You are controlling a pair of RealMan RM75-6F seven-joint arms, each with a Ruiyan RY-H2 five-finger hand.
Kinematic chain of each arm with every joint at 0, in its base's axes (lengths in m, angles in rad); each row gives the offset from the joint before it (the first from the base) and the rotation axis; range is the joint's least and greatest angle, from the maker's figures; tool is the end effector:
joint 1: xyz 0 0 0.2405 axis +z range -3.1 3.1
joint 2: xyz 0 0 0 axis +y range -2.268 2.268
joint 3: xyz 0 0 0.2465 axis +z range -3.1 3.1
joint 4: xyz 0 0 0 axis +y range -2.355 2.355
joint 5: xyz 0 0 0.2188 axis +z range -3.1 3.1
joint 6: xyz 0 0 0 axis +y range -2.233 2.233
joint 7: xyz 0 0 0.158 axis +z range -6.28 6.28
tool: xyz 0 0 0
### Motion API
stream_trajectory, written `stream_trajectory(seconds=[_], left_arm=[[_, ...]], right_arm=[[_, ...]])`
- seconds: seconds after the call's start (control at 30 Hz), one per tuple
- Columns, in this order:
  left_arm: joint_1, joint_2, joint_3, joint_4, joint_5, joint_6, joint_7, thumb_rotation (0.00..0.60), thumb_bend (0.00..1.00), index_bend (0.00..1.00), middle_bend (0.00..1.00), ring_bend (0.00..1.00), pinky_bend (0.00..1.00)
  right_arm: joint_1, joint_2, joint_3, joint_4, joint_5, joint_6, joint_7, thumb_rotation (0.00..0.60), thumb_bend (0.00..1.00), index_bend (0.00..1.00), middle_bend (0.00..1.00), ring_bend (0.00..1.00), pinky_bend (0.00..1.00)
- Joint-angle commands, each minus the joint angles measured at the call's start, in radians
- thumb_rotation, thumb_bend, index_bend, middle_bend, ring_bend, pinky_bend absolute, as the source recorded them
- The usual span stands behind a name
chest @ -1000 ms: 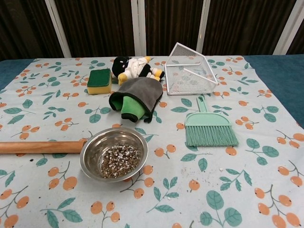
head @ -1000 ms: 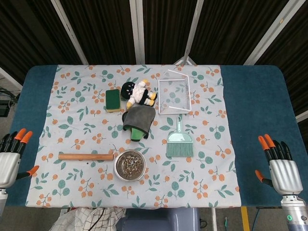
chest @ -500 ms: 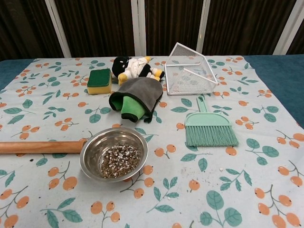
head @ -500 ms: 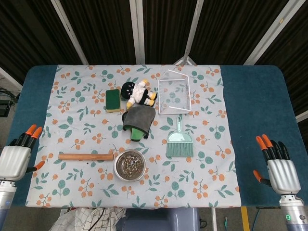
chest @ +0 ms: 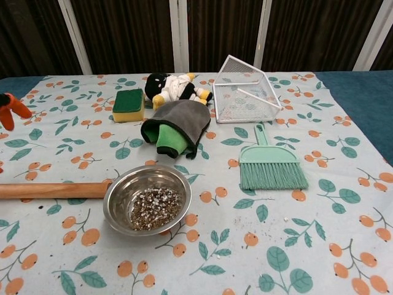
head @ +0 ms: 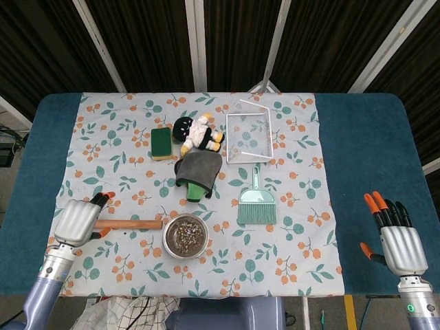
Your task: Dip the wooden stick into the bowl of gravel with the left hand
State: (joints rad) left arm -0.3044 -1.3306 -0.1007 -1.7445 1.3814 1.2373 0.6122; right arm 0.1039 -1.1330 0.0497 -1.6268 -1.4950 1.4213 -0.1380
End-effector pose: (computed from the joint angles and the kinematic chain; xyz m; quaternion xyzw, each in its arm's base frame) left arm -0.2168 0.2496 0.0467 -0.7220 -0.2999 -0.3076 0.5424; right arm -0.3020 -0.2000 0.1318 0.6307 -0.3676 0.3438 0.5907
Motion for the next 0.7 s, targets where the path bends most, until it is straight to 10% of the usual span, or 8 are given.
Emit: stream_trajectory(seconds=[0.03, 0.7], left_arm=[[-0.029, -0.042, -0.001, -0.017, -0.037, -0.033, 0.056, 0.600, 0.19, 0.31, 0.37, 0.82, 0.91], [-0.119, -0.186, -0.022, 0.014, -0.224, -0.085, 0.227, 0.600, 0.36, 0.35, 0.43, 0.84, 0.92]], right_arm=[[0.001, 0.000, 0.000, 0.000, 0.002, -0.003, 0.002, 0.600, 0.27, 0.00, 0.00, 0.00, 0.00], [0.014, -0.002, 0.003, 0.000, 0.019, -0.028, 0.017, 0.600, 0.27, 0.00, 0.00, 0.00, 0.00]])
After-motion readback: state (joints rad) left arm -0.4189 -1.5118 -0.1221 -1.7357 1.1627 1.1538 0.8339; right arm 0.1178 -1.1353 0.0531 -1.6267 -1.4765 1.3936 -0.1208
